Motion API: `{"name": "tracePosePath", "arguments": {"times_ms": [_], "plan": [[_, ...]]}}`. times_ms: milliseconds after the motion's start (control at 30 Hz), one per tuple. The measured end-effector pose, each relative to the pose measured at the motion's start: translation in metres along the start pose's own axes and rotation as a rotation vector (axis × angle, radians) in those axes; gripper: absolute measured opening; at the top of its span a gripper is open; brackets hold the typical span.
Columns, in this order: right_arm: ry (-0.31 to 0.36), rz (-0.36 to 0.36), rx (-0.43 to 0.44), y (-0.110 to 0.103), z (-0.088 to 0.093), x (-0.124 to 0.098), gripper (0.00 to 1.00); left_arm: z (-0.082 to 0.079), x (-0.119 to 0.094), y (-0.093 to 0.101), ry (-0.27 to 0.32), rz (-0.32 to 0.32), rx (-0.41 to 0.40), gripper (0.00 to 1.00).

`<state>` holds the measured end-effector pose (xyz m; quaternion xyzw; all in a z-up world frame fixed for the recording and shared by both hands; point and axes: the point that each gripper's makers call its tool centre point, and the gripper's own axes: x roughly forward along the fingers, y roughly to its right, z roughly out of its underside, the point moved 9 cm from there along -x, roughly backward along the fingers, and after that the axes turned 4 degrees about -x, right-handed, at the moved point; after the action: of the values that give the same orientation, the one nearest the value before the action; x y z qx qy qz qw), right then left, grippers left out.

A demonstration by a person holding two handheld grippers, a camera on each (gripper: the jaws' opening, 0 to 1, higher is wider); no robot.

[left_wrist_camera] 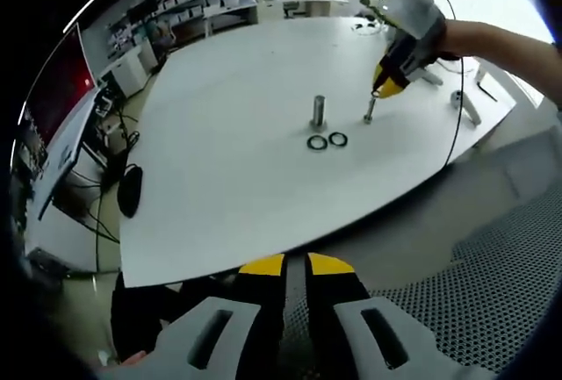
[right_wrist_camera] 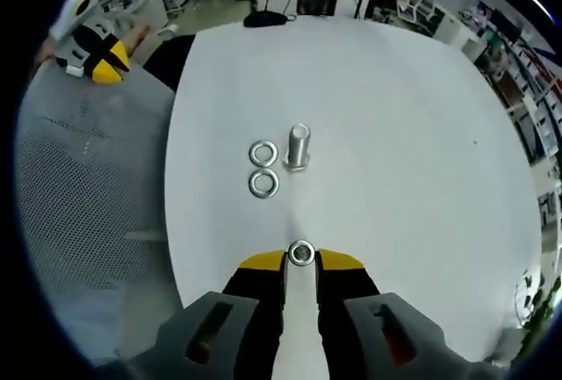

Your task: Place the washer onto the threaded stud by aligning its center hole with the stud, sliding it down to the base, and recovering from edge contact or off-axis alignment until the washer reaches the visible bottom stop.

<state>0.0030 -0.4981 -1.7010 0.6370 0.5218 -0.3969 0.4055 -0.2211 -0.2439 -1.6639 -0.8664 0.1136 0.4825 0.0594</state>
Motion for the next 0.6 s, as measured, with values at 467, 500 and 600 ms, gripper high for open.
{"name": "tracePosePath", "arguments": {"times_ms": [467,500,600], "plan": [[0.003,-0.011,0.040,0.003,0.008,0.010,0.14,0.000,0.000,0.000,-0.001,0.003,0.003,0.06],[-0.002,-0.010,0.034,0.003,0.008,0.012,0.14,0.000,0.000,0.000,0.000,0.003,0.003,0.06],[-0.007,-0.013,0.038,0.002,0.009,0.014,0.14,0.000,0.000,0.000,0.000,0.004,0.005,0.06]]}}
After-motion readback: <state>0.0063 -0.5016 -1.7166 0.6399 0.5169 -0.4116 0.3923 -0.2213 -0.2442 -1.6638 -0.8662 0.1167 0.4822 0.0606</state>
